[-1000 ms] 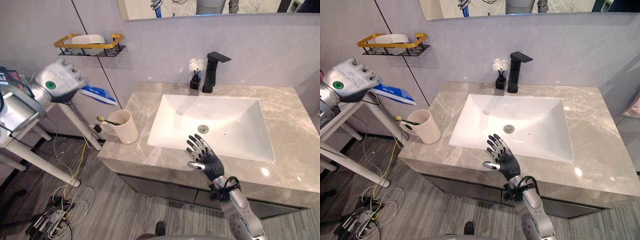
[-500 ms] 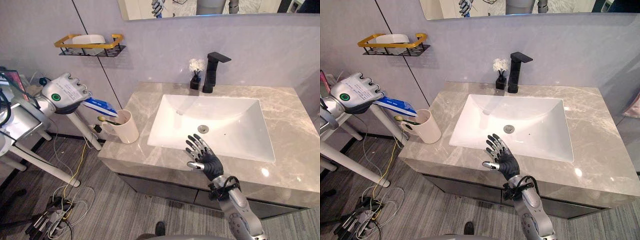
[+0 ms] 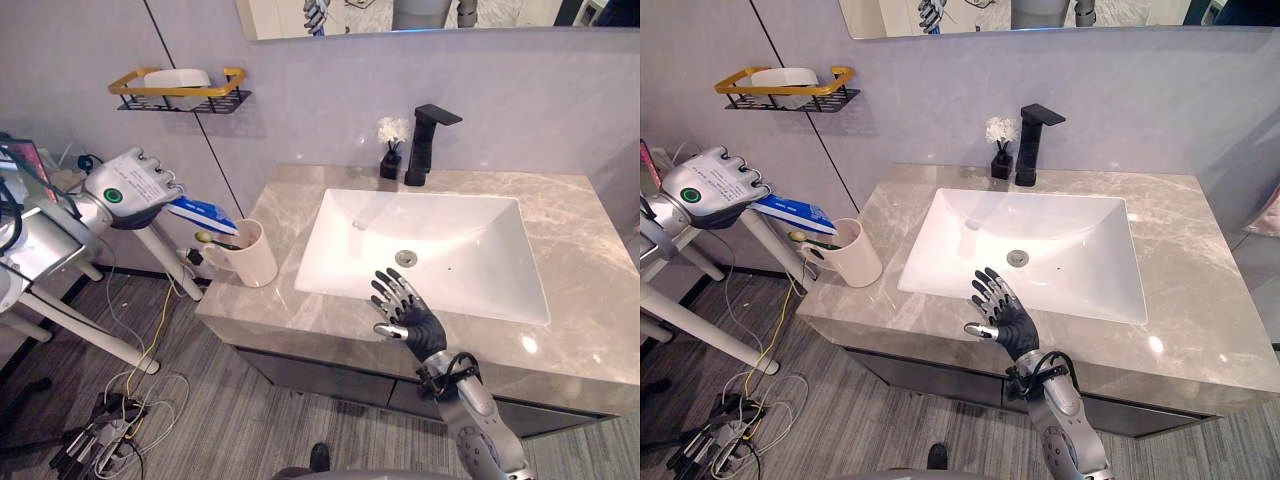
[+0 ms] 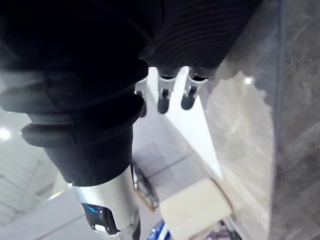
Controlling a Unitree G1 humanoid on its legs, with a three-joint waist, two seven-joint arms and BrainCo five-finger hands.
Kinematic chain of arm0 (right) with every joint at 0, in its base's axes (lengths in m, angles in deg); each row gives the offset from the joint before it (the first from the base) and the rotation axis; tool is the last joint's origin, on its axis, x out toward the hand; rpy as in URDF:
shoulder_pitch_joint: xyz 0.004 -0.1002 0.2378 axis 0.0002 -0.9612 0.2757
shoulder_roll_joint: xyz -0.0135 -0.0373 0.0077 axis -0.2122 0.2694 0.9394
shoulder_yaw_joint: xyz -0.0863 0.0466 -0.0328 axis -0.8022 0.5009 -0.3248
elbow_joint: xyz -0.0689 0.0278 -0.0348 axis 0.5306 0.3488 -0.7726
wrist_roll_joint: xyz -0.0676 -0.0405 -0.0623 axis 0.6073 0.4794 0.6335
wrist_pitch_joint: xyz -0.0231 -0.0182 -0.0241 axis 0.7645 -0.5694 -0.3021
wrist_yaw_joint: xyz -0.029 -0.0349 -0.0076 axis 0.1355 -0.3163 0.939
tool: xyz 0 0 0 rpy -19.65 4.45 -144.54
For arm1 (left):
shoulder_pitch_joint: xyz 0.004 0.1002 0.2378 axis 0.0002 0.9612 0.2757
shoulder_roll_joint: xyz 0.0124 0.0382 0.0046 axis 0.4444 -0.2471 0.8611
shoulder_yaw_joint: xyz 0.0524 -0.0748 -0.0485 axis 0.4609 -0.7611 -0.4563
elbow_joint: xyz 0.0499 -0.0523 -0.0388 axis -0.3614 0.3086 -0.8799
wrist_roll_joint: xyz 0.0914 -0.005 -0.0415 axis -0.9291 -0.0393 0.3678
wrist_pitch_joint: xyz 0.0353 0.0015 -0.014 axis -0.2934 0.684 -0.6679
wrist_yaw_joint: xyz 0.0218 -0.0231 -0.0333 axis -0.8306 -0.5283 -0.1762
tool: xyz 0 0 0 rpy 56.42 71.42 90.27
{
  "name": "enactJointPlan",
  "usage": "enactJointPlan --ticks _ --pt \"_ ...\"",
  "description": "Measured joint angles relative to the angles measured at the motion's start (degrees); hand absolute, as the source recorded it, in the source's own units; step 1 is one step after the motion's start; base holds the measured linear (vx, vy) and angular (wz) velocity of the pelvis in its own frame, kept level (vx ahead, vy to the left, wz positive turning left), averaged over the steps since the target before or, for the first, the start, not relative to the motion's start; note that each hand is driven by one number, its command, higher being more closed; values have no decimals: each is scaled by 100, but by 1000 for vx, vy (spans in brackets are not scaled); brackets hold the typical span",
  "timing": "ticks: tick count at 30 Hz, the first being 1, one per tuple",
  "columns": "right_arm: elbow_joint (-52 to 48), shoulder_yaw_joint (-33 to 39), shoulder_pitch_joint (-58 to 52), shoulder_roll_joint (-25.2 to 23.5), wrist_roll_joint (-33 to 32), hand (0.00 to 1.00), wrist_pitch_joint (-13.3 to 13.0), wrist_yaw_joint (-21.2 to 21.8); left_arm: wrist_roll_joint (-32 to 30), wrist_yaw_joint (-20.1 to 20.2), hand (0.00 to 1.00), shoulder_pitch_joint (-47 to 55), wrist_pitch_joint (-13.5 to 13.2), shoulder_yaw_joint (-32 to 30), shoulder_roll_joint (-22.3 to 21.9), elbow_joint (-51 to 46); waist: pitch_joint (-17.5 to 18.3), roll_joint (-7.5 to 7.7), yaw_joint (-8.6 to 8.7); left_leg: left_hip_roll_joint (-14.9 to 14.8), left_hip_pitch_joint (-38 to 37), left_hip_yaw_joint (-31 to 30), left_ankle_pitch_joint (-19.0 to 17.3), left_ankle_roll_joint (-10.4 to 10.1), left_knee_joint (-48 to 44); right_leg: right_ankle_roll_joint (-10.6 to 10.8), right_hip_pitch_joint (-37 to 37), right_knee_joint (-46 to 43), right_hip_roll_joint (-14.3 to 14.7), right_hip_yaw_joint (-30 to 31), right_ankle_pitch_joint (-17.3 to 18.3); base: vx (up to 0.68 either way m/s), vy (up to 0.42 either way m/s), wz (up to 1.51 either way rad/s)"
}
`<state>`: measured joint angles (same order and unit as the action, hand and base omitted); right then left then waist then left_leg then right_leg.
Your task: Organize washtable
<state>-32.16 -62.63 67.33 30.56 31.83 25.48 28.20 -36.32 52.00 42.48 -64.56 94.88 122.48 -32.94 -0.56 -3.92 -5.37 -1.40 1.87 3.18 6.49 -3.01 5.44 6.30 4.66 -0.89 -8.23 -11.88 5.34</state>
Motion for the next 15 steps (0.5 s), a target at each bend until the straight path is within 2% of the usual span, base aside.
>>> enactJointPlan --ticks 15 --pt "-7 -8 -3 3 -2 0 21 4 26 -17 100 176 -36 -1 -131 -116 -16 53 25 -7 -7 6 -20 -26 0 0 -1 0 5 2 0 0 0 0"
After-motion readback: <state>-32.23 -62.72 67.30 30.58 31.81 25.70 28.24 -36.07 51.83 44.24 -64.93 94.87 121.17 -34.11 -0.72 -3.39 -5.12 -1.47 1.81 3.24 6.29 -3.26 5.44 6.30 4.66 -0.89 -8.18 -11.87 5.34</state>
